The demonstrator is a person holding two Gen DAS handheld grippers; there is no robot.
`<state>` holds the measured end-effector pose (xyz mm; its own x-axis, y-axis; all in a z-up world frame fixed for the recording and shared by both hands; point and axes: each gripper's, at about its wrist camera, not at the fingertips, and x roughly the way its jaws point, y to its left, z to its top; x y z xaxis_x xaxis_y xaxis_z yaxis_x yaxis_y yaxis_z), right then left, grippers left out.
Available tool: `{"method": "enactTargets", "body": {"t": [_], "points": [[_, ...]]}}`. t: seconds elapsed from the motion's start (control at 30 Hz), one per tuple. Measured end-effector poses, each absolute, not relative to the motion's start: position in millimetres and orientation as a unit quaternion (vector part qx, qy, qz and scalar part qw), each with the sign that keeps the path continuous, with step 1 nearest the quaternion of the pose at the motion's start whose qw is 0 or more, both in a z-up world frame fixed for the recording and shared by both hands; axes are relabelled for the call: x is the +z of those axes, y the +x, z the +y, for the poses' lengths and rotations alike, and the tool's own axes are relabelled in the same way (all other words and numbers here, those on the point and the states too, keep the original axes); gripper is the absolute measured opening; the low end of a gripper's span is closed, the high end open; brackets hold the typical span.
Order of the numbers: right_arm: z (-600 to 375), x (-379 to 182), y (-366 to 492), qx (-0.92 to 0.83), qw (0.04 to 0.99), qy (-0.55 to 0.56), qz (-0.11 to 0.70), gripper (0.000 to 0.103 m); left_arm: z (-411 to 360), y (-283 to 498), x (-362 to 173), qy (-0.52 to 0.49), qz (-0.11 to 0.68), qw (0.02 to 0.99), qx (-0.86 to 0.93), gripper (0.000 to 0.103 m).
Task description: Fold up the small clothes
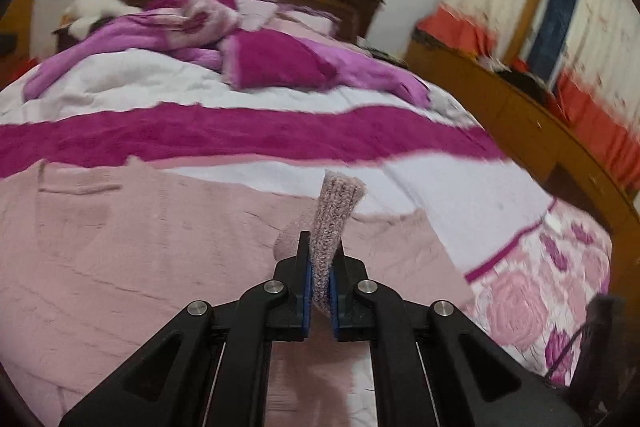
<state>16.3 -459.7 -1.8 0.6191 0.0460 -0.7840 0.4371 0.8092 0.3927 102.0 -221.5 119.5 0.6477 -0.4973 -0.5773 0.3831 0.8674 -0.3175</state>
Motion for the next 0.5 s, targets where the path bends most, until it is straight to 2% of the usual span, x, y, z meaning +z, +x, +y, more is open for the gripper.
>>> {"method": "enactTargets", "body": {"t": [0.23,0.5], "points": [[-444.7,3.9,25.6,-0.105,0.859,0.271,0.422,0.071,-135.9,108.6,107.3,-0.202,0.375,0.885,-0.188,0.000],[-424.8,5.2,38.6,-0.103,0.862,0.266,0.418,0.071,-50.4,90.9,119.9,-0.237,0.350,0.892,-0.162,0.000]]}}
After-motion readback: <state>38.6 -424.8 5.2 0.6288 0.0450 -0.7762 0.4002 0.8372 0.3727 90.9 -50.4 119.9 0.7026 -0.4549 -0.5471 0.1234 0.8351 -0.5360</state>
